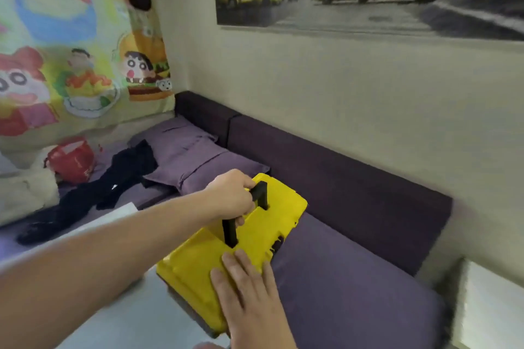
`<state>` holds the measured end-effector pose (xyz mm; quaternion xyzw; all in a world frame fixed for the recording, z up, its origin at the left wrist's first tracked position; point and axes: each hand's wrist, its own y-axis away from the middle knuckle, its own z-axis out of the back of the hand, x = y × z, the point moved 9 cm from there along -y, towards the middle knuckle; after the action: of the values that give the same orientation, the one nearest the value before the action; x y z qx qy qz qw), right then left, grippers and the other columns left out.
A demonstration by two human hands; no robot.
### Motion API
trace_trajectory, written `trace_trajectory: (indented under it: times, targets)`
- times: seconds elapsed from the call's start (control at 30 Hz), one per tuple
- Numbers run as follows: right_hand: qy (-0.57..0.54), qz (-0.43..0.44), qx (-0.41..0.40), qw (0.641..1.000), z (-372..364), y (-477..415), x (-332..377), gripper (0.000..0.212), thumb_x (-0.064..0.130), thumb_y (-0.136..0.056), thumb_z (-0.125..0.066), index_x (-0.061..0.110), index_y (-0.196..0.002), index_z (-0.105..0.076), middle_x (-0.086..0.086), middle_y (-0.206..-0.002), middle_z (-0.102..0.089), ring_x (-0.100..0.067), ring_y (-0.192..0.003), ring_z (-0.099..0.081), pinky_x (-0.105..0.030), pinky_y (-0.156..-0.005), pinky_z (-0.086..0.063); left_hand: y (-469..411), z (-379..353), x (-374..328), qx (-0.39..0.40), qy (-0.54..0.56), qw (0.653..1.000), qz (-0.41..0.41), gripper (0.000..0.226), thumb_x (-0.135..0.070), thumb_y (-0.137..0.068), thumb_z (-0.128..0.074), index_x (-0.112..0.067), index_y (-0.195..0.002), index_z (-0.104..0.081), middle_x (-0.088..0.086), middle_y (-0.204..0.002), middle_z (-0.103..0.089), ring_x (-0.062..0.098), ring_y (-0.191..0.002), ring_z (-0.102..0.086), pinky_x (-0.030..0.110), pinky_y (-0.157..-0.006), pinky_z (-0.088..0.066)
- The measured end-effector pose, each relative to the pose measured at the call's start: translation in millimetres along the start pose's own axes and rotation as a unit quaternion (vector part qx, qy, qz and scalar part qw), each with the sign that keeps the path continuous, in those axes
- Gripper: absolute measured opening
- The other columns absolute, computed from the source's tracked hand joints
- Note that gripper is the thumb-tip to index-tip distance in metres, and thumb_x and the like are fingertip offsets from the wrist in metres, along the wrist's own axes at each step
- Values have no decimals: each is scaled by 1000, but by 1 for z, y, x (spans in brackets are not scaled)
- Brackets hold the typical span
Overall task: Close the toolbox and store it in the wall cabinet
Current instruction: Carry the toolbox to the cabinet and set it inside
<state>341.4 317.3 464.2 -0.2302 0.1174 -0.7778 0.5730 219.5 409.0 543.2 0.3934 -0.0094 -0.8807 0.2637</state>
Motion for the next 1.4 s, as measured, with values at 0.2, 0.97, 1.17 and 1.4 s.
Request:
trace_trajectory:
  times: [0.2, 0.97, 1.17, 1.4]
  targets:
    - [114, -76, -82, 987, 150, 46, -89, 71, 74, -81, -39, 25, -129, -54, -1, -141, -52, -25, -135, -41, -62, -95, -45, 7, -71, -194, 38, 18, 995, -94, 33, 11, -75, -56, -5, -102, -65, 22, -71, -56, 31, -59, -57, 46, -65, -56]
    - [266, -270, -195, 905, 562, 373, -399, 71, 60, -85, -52, 20, -142, -38, -1, -154, -34, -17, -145, -17, -56, -114, -22, 97, -443, -765, 222, 45, 903, -365, 31, 5, -77, -63, 10, -108, -62, 22, -68, -61, 28, -50, -59, 31, -48, -55]
    - [327, -343, -200, 857, 637, 446, -456, 70, 57, -85, -56, 18, -141, -39, -3, -153, -36, -20, -144, -20, -58, -112, -23, 135, -537, -877, 306, 49, 846, -434, 34, 5, -78, -62, 10, -111, -60, 26, -76, -61, 28, -49, -59, 26, -39, -52]
    - [410, -445, -169, 778, 723, 521, -563, 70, 57, -86, -56, 19, -143, -39, -1, -154, -33, -19, -145, -16, -56, -114, -19, 157, -646, -1014, 377, 51, 763, -523, 31, 10, -77, -60, -11, -100, -59, 22, -71, -60, 26, -48, -57, 31, -52, -51]
